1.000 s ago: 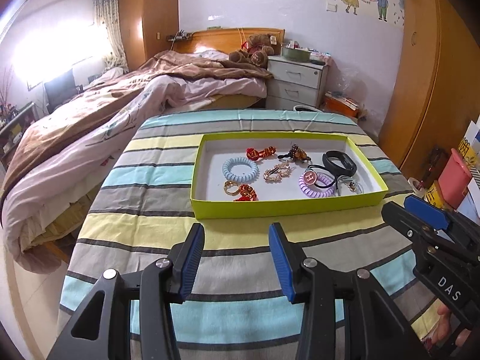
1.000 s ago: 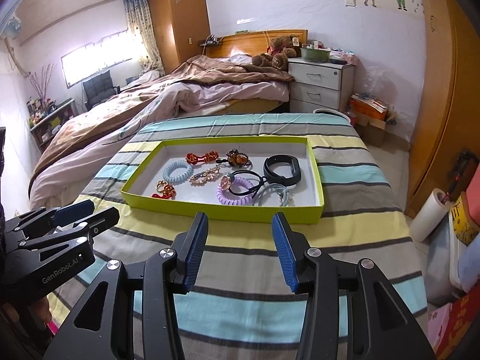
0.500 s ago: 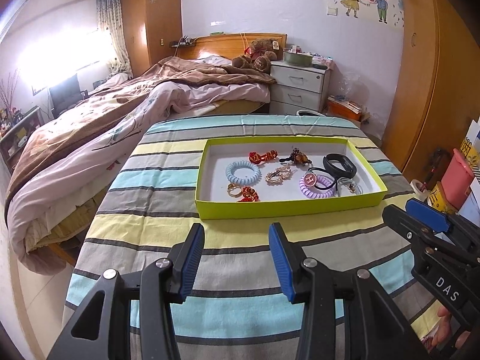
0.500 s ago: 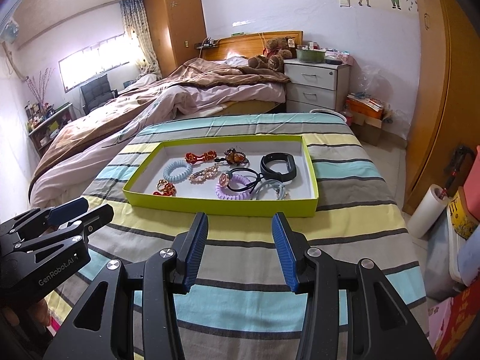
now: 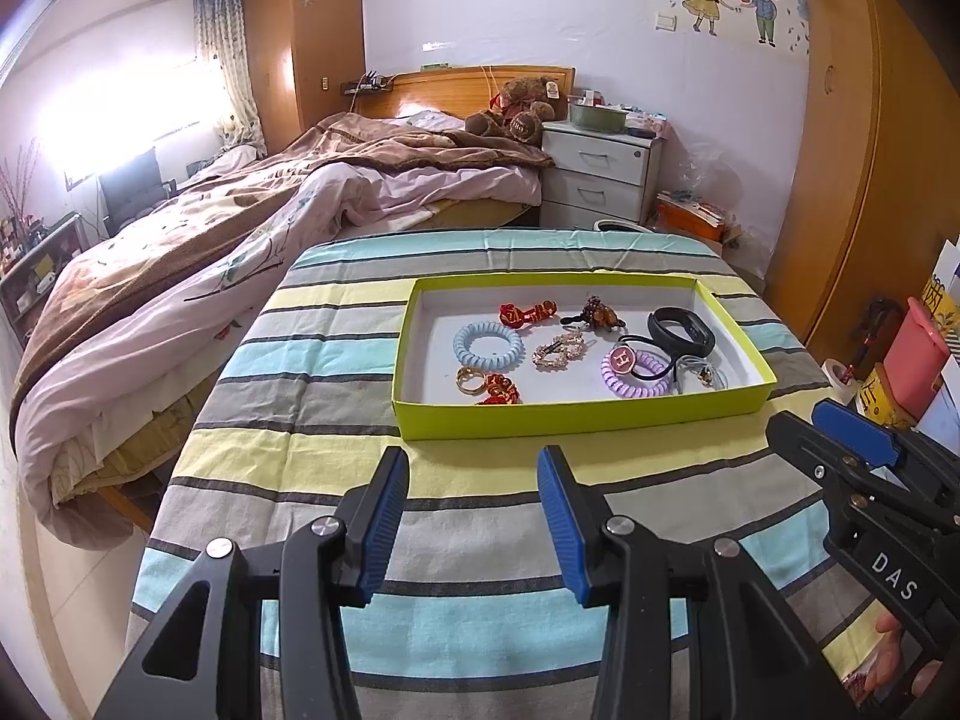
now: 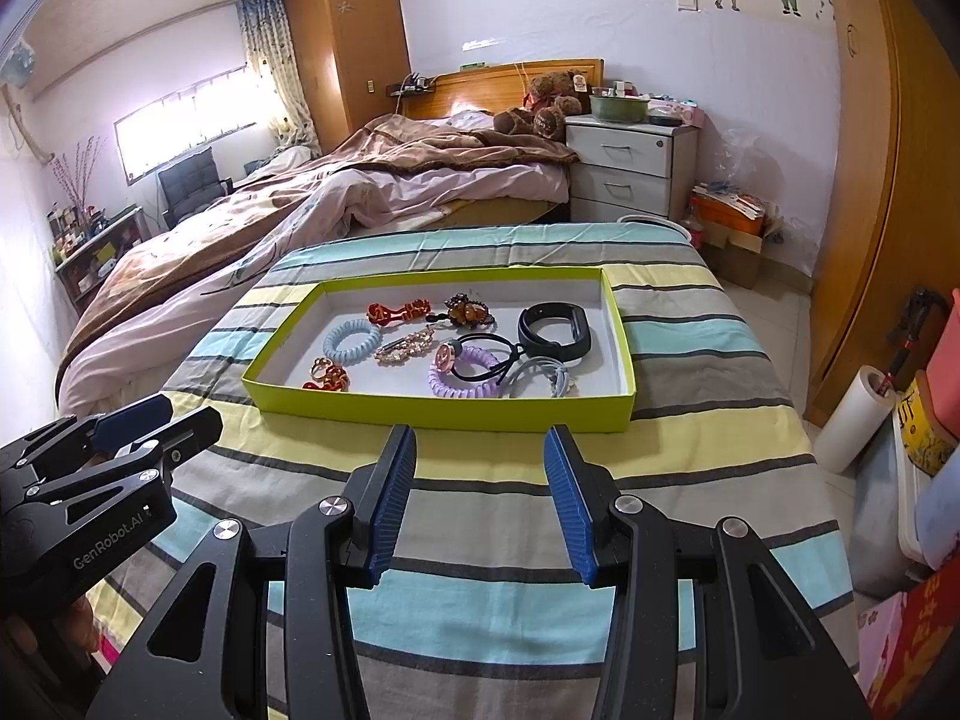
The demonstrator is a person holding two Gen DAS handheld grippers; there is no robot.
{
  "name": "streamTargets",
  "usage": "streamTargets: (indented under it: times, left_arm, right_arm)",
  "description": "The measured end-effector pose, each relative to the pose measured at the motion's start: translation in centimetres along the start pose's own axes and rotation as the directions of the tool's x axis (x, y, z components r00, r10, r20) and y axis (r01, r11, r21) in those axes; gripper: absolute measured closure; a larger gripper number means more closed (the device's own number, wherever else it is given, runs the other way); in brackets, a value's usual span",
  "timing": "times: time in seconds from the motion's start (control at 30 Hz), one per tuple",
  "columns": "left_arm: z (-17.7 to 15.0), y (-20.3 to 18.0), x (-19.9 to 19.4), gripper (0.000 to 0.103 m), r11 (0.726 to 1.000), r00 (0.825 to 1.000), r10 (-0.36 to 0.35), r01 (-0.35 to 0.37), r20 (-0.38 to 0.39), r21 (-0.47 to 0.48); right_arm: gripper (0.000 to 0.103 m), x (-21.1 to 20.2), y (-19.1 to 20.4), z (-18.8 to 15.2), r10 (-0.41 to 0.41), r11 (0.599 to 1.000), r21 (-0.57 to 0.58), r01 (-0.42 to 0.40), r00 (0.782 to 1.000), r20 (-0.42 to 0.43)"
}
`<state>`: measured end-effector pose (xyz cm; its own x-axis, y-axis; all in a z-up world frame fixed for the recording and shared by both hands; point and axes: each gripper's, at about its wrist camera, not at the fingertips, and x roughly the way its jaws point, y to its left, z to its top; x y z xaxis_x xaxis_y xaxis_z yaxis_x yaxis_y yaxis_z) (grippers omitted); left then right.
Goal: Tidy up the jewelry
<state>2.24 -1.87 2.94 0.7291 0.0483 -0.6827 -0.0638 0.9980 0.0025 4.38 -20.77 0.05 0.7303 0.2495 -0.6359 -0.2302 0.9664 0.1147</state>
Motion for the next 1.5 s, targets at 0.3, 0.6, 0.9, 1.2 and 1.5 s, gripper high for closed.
streamTargets:
  times: [0.3, 0.6, 0.9, 1.2, 1.5]
  left_arm:
    - [0.07, -0.17, 0.1, 0.059, 1.0, 1.0, -0.001, 0.001, 0.002, 0.004]
    - [0.06, -0.26, 0.09, 0.059, 1.0, 1.0, 0.004, -0.004, 0.004, 0.001]
    - [-0.05, -0.04, -0.03, 0.059, 1.0, 1.0, 0.003, -0.003, 0.001, 0.003]
    - [-0.08, 0.04, 0.02, 0.059, 1.0, 1.0, 0.002, -0.002, -0.004, 0.003]
    - [-0.06, -0.04, 0.06, 0.059, 1.0, 1.0, 0.001, -0.001, -0.005, 0.005]
  right_arm:
    - [0.058, -0.03, -0.05, -0.04, 0.0, 1.0, 0.004, 0.0, 1.0, 0.002]
    - [0.058, -0.12, 0.03, -0.04, 0.0, 1.0, 0.003, 0.0, 1.0, 0.003]
    - [0.058, -0.17, 0.16, -0.02, 0.002, 1.0, 0.005, -0.002, 1.0, 0.003]
    - [0.058, -0.22, 0.24, -0.02, 0.002, 1.0, 0.006, -0.002, 1.0, 0.003]
    - [0.058, -0.26, 0.28, -0.05, 0.002, 1.0, 0.006, -0.002, 1.0, 0.003]
